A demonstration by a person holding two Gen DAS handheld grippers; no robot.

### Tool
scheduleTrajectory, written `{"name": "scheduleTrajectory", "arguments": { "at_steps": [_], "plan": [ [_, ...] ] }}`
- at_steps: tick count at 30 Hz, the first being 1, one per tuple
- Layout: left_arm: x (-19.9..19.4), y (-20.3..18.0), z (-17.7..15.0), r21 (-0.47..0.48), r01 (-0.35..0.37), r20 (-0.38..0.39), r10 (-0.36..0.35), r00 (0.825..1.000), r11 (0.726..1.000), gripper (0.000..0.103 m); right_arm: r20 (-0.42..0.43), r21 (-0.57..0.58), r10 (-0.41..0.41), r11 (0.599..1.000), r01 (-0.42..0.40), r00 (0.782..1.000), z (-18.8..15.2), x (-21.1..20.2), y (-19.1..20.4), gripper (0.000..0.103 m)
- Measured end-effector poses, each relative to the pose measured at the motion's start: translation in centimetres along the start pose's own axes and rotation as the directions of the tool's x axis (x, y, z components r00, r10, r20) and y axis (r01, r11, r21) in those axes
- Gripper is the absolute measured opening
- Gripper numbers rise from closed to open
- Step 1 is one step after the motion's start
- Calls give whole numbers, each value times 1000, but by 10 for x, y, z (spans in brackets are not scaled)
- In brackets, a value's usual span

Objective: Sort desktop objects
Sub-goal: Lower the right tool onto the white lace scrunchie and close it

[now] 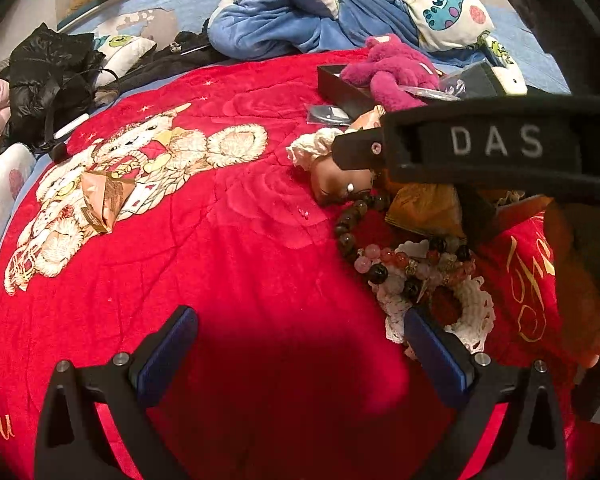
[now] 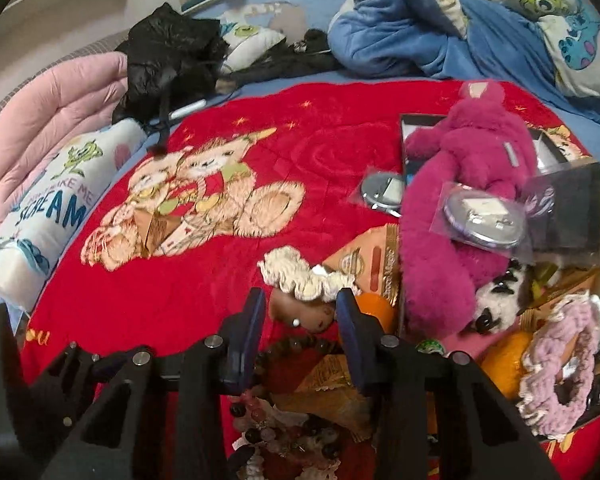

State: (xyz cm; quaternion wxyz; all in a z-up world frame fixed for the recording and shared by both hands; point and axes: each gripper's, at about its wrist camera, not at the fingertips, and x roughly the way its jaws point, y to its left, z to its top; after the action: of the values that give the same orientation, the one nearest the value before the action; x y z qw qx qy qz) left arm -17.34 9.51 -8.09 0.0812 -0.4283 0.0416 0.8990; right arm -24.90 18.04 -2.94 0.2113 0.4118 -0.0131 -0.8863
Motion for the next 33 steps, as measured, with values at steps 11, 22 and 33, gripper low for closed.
{"name": "scheduleTrajectory", "arguments": {
  "at_steps": [11,22,33],
  "plan": [
    [-1,1,-2,-19,26,-6,-26,1000,999,103,1,-53,-52,997,52,999,4,8,8,28],
    [-2,-2,-3,-20,24,-5,-24,1000,999,103,38,-59,-80,995,82,996,8,7,8,41],
    [-6,-5,-5,-30,23,-6,-23,1000,999,103,15,17,-40,999,40,999,11,23,-1,12]
  ]
}}
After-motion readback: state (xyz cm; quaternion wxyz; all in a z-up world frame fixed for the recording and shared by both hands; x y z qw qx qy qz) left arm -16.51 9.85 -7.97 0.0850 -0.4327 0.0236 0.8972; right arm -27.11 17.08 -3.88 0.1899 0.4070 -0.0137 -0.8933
